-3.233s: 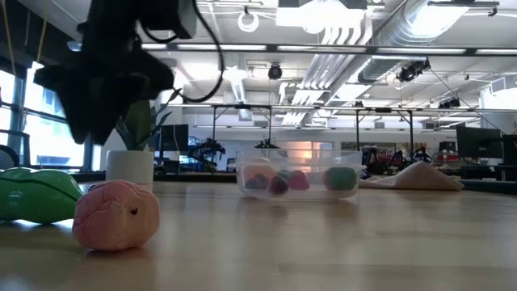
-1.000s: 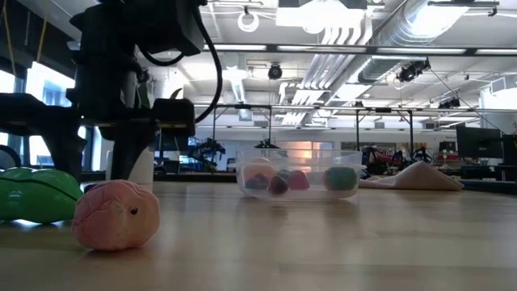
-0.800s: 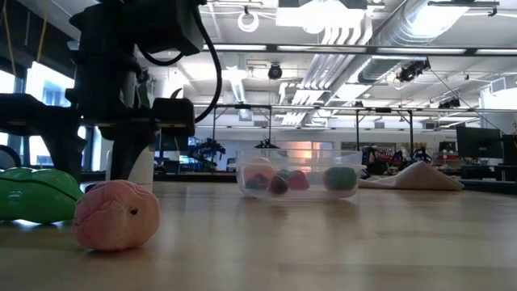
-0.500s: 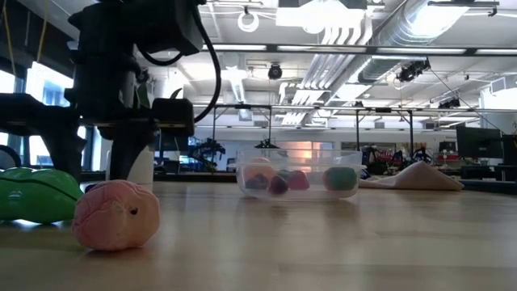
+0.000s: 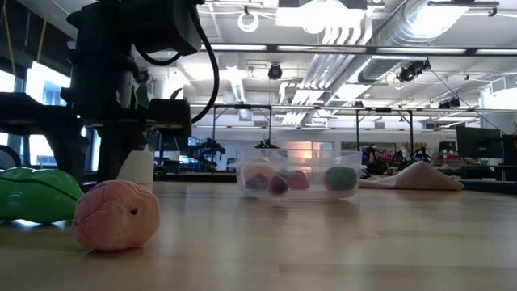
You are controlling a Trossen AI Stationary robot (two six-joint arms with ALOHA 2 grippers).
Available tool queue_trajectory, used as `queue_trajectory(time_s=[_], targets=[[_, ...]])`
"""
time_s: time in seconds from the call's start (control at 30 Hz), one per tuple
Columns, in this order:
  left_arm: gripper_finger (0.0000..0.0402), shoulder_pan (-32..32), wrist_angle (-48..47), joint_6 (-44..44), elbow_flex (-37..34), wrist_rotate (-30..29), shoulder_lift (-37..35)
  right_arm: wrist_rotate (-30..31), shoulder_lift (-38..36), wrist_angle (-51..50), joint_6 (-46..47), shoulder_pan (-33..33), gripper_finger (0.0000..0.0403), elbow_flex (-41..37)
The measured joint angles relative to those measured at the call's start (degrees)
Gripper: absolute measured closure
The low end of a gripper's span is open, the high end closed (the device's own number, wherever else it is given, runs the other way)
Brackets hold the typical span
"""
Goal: Pick and placing Produce into tupperware
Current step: Put the red cherry into the transparent bin
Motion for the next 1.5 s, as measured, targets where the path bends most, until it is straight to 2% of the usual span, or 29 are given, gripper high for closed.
queue_trajectory(time_s=[0.2,0.63,0.9,1.1,1.3,1.4,1.5], targets=[[0.0317,0.0,0.11,0.1,0.0,-0.04,0.02,0.01,0.0,0.0,0.01,0.0,0.0272,-0.01],[0.0316,0.02,-0.03,7.63,0.35,-0.08,0.1,0.01,0.0,0.0,0.0,0.0,0.0272,0.0],[0.0316,0.11,-3.25,15.56,6.28,-5.0,0.22,0.0,0.0,0.0,0.01,0.0,0.0272,0.01],[0.0316,0.11,-3.77,25.23,12.91,-12.83,0.22,0.01,0.0,0.0,0.01,0.0,0.0272,0.01],[0.0316,3.08,-3.4,42.88,23.78,-19.91,0.17,0.0,0.0,0.0,0.0,0.0,0.0272,0.0],[0.0316,6.36,-2.9,52.81,29.18,-20.27,0.15,0.01,0.0,0.0,0.01,0.0,0.0272,-0.01],[0.0316,10.51,-2.84,60.58,33.15,-16.26,0.11,0.0,0.0,0.0,0.01,0.0,0.0272,-0.01]])
